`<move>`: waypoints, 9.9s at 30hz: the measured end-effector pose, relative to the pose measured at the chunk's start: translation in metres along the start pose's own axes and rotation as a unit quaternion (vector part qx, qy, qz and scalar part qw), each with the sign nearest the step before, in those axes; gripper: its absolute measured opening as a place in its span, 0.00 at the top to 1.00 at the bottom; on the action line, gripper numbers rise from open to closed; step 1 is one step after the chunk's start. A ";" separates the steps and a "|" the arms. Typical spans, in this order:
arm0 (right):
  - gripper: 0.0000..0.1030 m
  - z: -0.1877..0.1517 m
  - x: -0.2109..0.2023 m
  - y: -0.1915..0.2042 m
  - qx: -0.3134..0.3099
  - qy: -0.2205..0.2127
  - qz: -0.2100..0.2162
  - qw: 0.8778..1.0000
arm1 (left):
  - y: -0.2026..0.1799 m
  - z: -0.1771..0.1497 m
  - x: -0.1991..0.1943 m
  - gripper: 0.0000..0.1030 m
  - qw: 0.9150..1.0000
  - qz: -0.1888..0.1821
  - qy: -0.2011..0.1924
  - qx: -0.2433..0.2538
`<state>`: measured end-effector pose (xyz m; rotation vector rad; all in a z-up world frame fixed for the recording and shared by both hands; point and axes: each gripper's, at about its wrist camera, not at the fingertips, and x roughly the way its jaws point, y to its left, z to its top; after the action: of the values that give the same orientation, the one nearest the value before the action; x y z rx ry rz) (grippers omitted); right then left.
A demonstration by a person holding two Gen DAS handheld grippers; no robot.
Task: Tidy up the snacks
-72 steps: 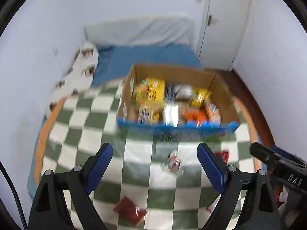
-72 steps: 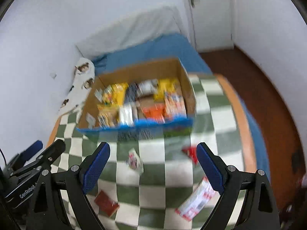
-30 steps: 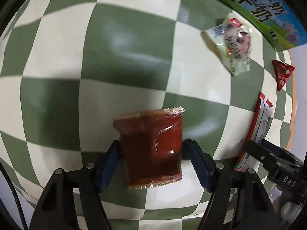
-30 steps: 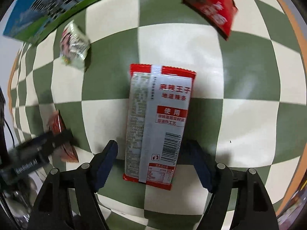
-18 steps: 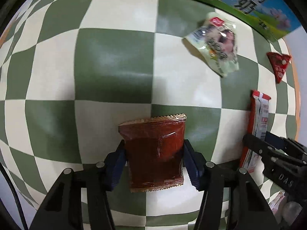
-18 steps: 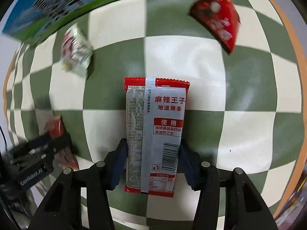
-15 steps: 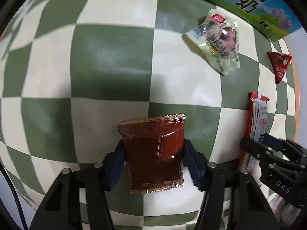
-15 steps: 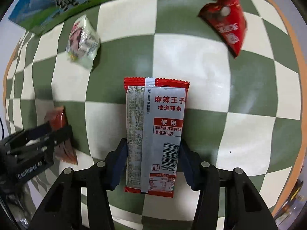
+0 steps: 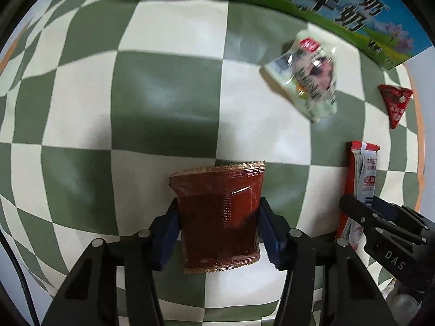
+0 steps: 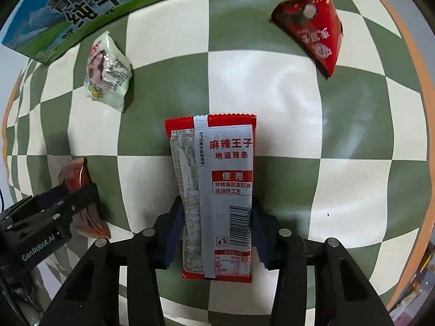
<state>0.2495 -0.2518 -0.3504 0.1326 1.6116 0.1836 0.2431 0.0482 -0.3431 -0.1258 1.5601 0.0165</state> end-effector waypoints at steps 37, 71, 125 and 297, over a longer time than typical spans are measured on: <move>0.55 0.287 -0.154 0.057 -0.033 -0.117 0.076 0.990 | -0.027 0.309 -0.117 0.50 0.996 -0.080 -0.028 0.026; 0.08 0.293 -0.127 0.028 -0.028 -0.091 -0.009 0.995 | -0.013 0.287 -0.110 0.10 0.997 -0.003 -0.081 0.017; 0.29 0.138 -0.062 -0.103 0.151 -0.074 0.116 0.979 | 0.001 0.081 -0.016 0.10 0.975 -0.117 -0.003 -0.188; 0.00 0.009 -0.349 0.032 -0.038 -0.363 -0.047 0.930 | -0.046 0.002 -0.294 0.01 0.938 0.057 -0.341 0.009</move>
<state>0.2753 -0.2894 -0.0026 0.0509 0.8667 0.1023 0.2461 0.0230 -0.0462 -0.0088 0.8699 0.1250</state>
